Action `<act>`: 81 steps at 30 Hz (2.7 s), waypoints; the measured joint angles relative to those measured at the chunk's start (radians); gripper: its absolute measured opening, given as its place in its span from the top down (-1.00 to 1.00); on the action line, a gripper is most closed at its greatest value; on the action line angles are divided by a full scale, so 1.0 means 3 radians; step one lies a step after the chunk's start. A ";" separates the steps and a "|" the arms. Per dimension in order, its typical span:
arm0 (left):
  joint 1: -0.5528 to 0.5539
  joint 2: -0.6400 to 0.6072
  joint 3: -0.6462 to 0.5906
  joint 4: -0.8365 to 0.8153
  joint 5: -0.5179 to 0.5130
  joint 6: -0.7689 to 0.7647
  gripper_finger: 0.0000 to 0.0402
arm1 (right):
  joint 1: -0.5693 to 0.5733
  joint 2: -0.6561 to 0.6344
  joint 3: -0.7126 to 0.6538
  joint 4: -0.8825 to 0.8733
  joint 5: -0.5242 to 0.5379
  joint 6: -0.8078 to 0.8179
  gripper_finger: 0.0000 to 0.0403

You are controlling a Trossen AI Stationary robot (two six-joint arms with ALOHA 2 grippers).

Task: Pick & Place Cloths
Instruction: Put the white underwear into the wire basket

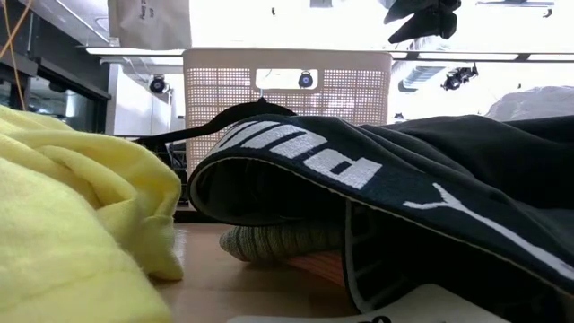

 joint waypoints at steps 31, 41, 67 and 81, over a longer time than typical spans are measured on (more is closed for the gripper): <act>0.0000 0.0430 -0.0001 -0.1009 -0.0647 -0.0096 1.00 | 0.0000 0.0001 0.0000 0.0000 0.0005 -0.0001 -0.35; 0.0172 0.0894 -0.0005 -0.1275 -0.0760 -0.0083 1.00 | 0.0000 0.0000 0.0000 0.0000 0.0003 -0.0001 -0.35; 0.2609 0.1781 -0.0004 -0.1384 0.1895 0.0631 1.00 | 0.0000 0.0000 0.0000 -0.0007 0.0000 0.0008 -0.35; 0.2595 0.2201 -0.0597 -0.1016 0.1794 0.0745 1.00 | 0.0061 0.0001 0.0000 -0.0103 0.0012 0.0088 -0.35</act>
